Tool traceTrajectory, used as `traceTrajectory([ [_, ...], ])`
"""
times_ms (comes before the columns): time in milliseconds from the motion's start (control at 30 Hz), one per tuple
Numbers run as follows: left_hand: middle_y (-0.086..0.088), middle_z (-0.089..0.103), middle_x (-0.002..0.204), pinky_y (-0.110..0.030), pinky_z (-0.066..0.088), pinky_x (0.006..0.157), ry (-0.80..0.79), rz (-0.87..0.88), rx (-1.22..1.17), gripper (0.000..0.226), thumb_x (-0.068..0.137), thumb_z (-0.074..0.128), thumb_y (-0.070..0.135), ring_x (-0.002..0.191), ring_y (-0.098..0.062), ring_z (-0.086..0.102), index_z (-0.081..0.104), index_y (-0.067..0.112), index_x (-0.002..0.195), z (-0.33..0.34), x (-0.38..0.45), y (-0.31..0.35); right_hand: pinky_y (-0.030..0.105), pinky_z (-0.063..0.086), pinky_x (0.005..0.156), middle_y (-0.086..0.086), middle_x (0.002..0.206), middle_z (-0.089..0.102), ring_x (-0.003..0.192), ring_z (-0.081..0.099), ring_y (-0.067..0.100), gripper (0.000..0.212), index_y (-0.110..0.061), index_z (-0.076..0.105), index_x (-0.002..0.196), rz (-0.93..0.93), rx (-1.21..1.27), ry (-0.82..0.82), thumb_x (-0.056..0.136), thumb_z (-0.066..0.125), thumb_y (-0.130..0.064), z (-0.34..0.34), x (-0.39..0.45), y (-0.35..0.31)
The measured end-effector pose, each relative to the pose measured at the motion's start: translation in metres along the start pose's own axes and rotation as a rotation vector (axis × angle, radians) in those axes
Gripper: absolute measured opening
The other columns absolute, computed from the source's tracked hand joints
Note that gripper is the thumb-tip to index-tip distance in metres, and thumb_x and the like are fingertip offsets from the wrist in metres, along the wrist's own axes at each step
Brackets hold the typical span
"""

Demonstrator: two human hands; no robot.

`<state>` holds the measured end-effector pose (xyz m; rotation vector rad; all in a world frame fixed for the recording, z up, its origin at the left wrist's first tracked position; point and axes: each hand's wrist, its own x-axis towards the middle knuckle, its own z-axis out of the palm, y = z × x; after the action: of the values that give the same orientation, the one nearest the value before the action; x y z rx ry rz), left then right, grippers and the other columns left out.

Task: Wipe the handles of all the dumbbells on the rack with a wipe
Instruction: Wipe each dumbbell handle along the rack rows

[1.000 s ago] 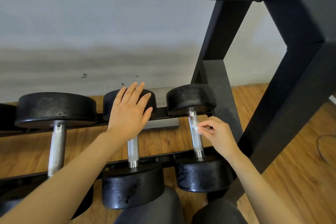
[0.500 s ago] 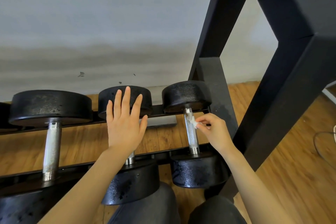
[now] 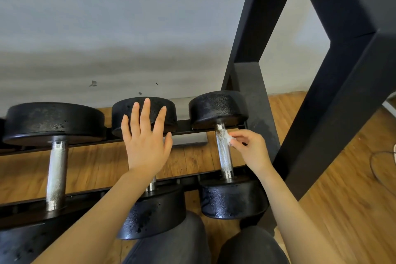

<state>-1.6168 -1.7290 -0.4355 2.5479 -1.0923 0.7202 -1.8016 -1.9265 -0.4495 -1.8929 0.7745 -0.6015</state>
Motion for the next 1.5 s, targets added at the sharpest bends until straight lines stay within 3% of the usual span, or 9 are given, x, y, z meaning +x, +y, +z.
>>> traceTrajectory([
  [167, -0.019, 0.027, 0.157, -0.057, 0.012, 0.116, -0.004, 0.014, 0.010, 0.060, 0.090, 0.049, 0.039, 0.147, -0.040, 0.018, 0.043, 0.018, 0.146, 0.000, 0.000, -0.001, 0.026, 0.055, 0.080, -0.005, 0.089, 0.071, 0.084, 0.069, 0.011, 0.030, -0.022, 0.071, 0.085, 0.088, 0.080, -0.094, 0.079, 0.069, 0.007, -0.007, -0.005, 0.004],
  [300, -0.020, 0.029, 0.156, -0.057, 0.013, 0.116, 0.010, 0.010, 0.015, 0.061, 0.089, 0.048, 0.040, 0.146, -0.040, 0.019, 0.044, 0.018, 0.146, 0.001, 0.000, -0.001, 0.017, 0.051, 0.077, -0.007, 0.094, 0.071, 0.086, 0.068, 0.006, 0.027, -0.021, 0.071, 0.087, 0.093, 0.004, -0.215, 0.079, 0.071, 0.004, -0.016, -0.017, 0.004],
  [533, -0.020, 0.029, 0.156, -0.058, 0.013, 0.116, 0.025, 0.026, 0.004, 0.060, 0.089, 0.048, 0.039, 0.146, -0.041, 0.021, 0.045, 0.017, 0.145, -0.001, 0.000, -0.003, 0.013, 0.048, 0.075, -0.002, 0.093, 0.070, 0.084, 0.065, 0.001, 0.017, -0.009, 0.075, 0.095, -0.015, -0.019, -0.084, 0.079, 0.074, -0.001, -0.006, -0.014, -0.002],
  [733, -0.020, 0.029, 0.156, -0.057, 0.012, 0.116, 0.019, 0.022, 0.005, 0.060, 0.090, 0.047, 0.040, 0.146, -0.041, 0.020, 0.045, 0.018, 0.145, 0.000, 0.000, -0.003, 0.018, 0.051, 0.076, -0.003, 0.092, 0.066, 0.085, 0.064, 0.005, 0.017, -0.015, 0.077, 0.088, -0.070, -0.164, -0.260, 0.077, 0.076, -0.002, -0.016, -0.022, -0.003],
  [900, -0.020, 0.027, 0.157, -0.057, 0.011, 0.116, 0.018, 0.035, -0.014, 0.060, 0.091, 0.059, 0.034, 0.146, -0.041, 0.018, 0.043, 0.018, 0.146, 0.001, -0.001, -0.005, 0.013, 0.047, 0.074, -0.010, 0.097, 0.060, 0.090, 0.059, 0.003, 0.019, -0.019, 0.075, 0.097, -0.177, -0.293, -0.193, 0.084, 0.069, -0.007, -0.006, -0.011, -0.013],
  [1100, -0.020, 0.030, 0.156, -0.059, 0.014, 0.115, 0.029, 0.055, -0.011, 0.065, 0.086, 0.068, 0.034, 0.145, -0.042, 0.021, 0.045, 0.017, 0.145, 0.003, -0.001, -0.006, 0.012, 0.041, 0.074, -0.011, 0.097, 0.053, 0.086, 0.053, 0.004, 0.021, -0.018, 0.073, 0.108, -0.283, -0.520, -0.282, 0.087, 0.069, -0.013, -0.002, -0.016, -0.009],
  [1267, -0.019, 0.030, 0.156, -0.058, 0.013, 0.115, 0.040, 0.061, -0.002, 0.066, 0.086, 0.069, 0.033, 0.145, -0.042, 0.021, 0.045, 0.018, 0.145, 0.004, -0.003, -0.007, 0.021, 0.046, 0.080, -0.006, 0.103, 0.054, 0.095, 0.052, 0.010, 0.026, -0.016, 0.070, 0.114, -0.350, -0.634, -0.259, 0.089, 0.066, -0.015, 0.002, -0.003, -0.020],
  [1367, -0.019, 0.030, 0.156, -0.058, 0.013, 0.116, 0.039, 0.065, -0.001, 0.066, 0.086, 0.068, 0.034, 0.145, -0.041, 0.021, 0.044, 0.018, 0.145, 0.004, -0.003, -0.007, 0.022, 0.042, 0.078, -0.005, 0.100, 0.053, 0.093, 0.046, 0.011, 0.021, -0.019, 0.073, 0.107, -0.423, -0.705, -0.291, 0.087, 0.068, -0.015, 0.005, -0.009, -0.018],
  [1500, -0.019, 0.031, 0.156, -0.058, 0.014, 0.115, 0.041, 0.052, -0.005, 0.064, 0.087, 0.067, 0.034, 0.145, -0.041, 0.022, 0.045, 0.018, 0.145, 0.004, -0.002, -0.005, 0.030, 0.049, 0.068, -0.004, 0.093, 0.050, 0.092, 0.049, 0.019, 0.005, -0.021, 0.071, 0.085, -0.476, -0.798, -0.388, 0.087, 0.067, -0.020, 0.012, -0.013, -0.018],
])
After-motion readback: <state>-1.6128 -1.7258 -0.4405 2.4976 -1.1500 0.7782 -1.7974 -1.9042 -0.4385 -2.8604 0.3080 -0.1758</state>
